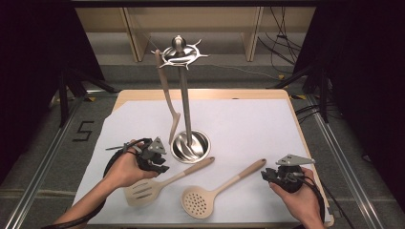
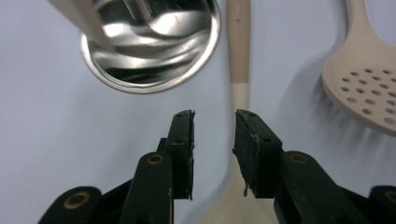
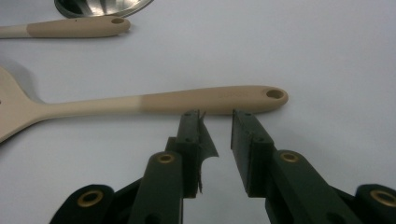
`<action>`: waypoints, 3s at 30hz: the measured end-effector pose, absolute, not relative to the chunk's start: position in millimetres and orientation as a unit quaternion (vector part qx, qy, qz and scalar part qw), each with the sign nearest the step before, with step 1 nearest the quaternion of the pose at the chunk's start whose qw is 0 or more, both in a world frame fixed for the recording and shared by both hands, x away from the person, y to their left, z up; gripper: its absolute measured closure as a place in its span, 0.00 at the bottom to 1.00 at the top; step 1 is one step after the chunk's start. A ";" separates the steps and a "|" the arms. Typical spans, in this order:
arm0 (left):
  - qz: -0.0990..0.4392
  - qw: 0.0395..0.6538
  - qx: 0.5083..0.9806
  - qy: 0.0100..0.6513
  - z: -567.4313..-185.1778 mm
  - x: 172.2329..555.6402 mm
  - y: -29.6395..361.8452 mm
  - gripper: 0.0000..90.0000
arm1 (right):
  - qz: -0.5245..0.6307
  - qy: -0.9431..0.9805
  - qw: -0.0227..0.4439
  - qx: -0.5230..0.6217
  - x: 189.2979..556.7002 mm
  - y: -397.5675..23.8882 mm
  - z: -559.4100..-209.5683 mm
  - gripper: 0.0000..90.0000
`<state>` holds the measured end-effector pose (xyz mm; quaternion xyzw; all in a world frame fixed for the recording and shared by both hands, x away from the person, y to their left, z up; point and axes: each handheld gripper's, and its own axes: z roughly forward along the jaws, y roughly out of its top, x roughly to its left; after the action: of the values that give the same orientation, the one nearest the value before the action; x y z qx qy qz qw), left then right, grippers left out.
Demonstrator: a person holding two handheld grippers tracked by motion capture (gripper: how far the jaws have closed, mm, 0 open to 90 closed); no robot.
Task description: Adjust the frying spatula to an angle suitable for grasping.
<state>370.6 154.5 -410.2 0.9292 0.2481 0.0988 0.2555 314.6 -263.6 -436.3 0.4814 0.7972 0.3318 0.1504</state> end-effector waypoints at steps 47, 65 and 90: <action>0.031 0.139 0.971 0.192 -444.8 380.0 112.9 0.73 | 0.329 0.799 0.147 0.482 315.1 -263.1 -437.4 0.82; 0.029 0.147 0.965 0.213 -453.9 381.6 105.7 0.73 | 0.329 0.799 0.146 0.481 315.3 -263.1 -437.9 0.82; 0.029 0.122 0.969 0.212 -460.9 384.7 102.6 0.73 | 0.330 0.802 0.150 0.474 316.4 -263.8 -439.6 0.82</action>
<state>384.7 102.6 -460.9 0.9692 0.2120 0.0294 0.1220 316.4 -263.8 -439.6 0.4743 0.8023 0.3301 0.1497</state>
